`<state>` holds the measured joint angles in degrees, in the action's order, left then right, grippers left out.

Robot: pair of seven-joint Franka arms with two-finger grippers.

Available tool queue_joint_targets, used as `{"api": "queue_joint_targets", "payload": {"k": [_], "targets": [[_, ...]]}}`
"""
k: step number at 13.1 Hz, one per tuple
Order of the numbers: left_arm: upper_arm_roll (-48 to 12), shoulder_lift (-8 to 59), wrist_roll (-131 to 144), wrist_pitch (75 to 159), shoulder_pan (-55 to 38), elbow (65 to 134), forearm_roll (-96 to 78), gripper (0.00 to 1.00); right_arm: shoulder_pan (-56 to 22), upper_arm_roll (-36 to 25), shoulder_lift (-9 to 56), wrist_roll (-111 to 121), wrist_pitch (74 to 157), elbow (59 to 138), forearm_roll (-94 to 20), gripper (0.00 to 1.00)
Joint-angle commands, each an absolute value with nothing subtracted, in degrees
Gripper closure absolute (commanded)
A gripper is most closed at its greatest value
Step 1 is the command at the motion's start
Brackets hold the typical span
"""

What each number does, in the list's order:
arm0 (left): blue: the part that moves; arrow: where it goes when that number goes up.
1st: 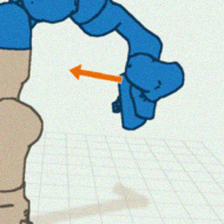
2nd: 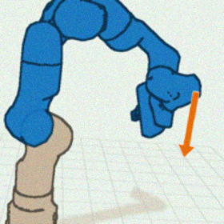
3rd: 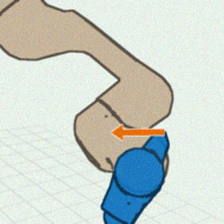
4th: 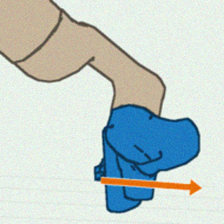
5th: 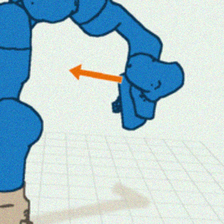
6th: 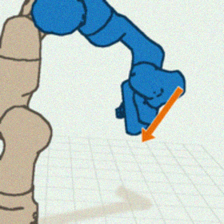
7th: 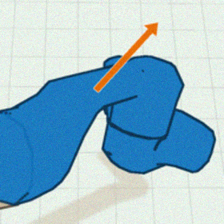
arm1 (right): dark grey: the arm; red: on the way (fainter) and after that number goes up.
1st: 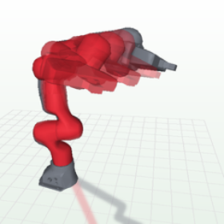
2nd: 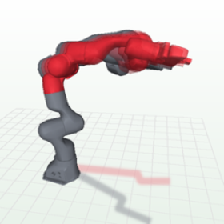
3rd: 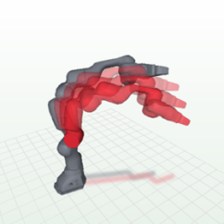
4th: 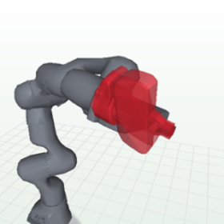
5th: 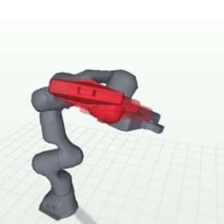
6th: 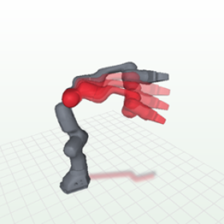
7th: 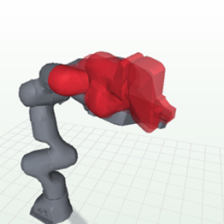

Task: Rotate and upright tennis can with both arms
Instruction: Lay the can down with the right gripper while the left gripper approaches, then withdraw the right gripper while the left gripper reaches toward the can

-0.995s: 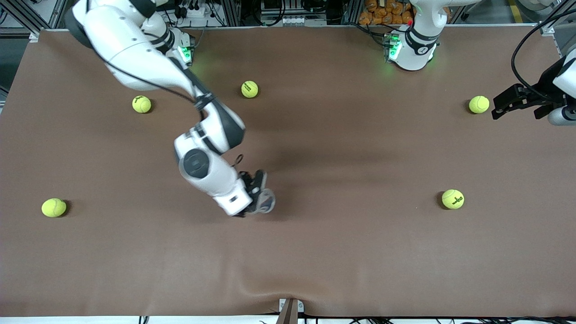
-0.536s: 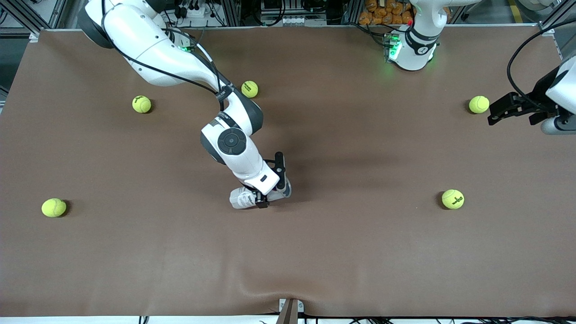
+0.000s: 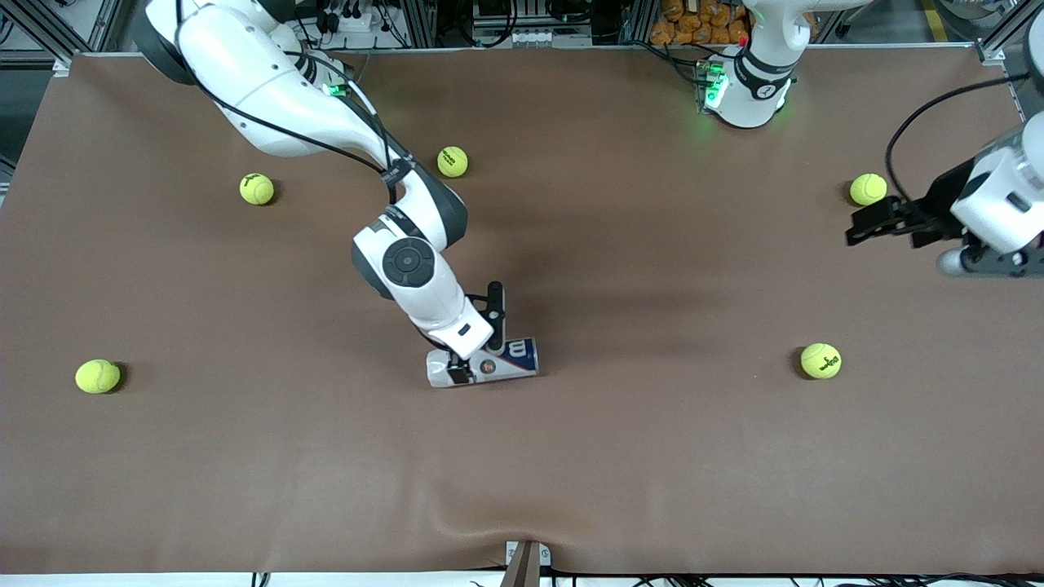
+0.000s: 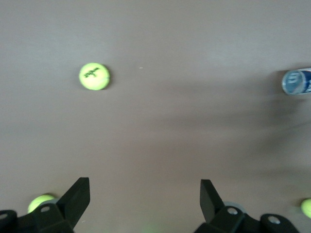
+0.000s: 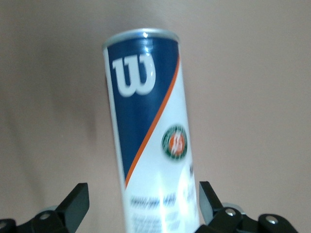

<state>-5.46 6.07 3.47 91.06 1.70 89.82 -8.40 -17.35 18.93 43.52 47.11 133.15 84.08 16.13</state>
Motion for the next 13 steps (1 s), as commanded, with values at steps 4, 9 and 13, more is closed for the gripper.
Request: {"api": "queue_joint_targets", "payload": {"k": [4,9,13], "targets": [[-5.71,18.43,3.43,98.94,0.18,89.38,-26.95,0.0,-6.7,19.78,34.38,38.15,121.57,85.43,10.65,0.0],[-5.71,28.46,3.43,111.86,-5.01,88.86,-40.39,0.0,3.68,16.37,27.61,37.27,106.02,85.43,1.07,0.0],[-5.71,35.31,1.42,117.14,-7.46,87.11,-53.5,0.0,1.59,3.28,22.16,33.42,94.42,85.25,-1.4,0.0]]}}
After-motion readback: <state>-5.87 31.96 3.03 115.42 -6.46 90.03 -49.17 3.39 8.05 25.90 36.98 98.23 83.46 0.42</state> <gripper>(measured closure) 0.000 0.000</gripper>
